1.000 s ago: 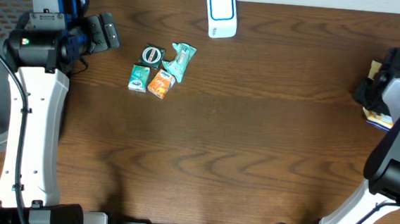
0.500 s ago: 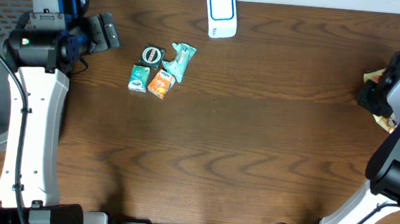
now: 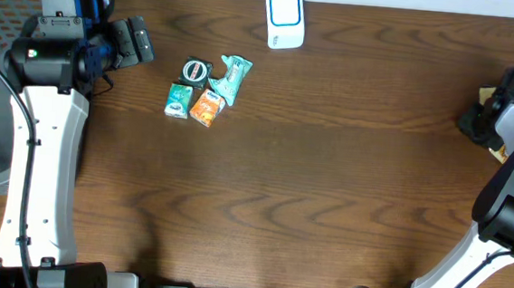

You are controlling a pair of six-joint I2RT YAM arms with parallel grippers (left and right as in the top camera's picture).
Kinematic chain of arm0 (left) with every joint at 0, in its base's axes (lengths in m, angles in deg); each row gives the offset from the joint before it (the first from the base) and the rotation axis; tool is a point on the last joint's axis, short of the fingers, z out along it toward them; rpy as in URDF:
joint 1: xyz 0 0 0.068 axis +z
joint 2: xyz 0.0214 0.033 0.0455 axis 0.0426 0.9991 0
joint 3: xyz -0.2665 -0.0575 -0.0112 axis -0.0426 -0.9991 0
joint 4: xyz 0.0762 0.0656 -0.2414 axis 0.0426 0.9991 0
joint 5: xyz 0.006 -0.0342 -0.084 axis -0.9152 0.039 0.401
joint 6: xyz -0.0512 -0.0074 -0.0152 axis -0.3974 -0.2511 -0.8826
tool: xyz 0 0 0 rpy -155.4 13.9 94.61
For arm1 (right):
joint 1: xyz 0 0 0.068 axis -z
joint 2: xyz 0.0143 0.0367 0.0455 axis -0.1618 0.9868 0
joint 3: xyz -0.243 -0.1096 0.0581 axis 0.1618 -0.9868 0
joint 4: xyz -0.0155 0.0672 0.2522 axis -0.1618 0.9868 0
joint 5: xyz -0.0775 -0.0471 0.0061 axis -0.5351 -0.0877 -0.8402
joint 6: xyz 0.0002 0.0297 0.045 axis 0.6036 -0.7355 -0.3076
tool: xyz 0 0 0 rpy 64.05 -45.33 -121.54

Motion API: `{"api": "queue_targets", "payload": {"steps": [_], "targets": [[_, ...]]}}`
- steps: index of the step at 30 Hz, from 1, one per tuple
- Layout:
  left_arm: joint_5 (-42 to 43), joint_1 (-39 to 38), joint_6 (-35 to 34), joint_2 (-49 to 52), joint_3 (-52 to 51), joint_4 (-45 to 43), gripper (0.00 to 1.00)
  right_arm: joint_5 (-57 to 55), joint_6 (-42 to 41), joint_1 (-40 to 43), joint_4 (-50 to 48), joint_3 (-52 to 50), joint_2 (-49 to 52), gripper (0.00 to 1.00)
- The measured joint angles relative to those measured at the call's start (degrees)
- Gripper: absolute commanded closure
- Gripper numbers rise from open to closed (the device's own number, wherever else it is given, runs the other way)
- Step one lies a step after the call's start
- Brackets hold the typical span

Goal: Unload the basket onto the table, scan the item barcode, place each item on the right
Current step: 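Carry the bag to the far right edge and release it, then move the right gripper left to the light-green wipes pack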

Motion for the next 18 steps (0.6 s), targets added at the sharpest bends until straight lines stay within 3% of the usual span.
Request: {"api": "queue_targets", "payload": {"steps": [4, 5, 10, 14, 18], "targets": [[0.02, 0.00, 0.00, 0.00, 0.00, -0.02, 0.02, -2.08, -0.17, 2.10, 2.93, 1.99, 0.70, 0.65], [0.00, 0.00, 0.00, 0.00, 0.00, 0.00, 0.02, -2.51, -0.20, 2.60, 4.74, 3.39, 1.20, 0.56], [0.02, 0.00, 0.00, 0.00, 0.00, 0.00, 0.02, -0.59, 0.02, 3.23, 15.61, 15.76, 2.89, 0.53], [0.00, 0.00, 0.00, 0.00, 0.00, 0.00, 0.02, 8.17, 0.13, 1.95, 19.17, 23.78, 2.84, 0.48], [0.02, 0.00, 0.00, 0.00, 0.00, 0.00, 0.02, 24.39, 0.11, -1.75, 18.73, 25.09, 2.82, 0.40]]}}
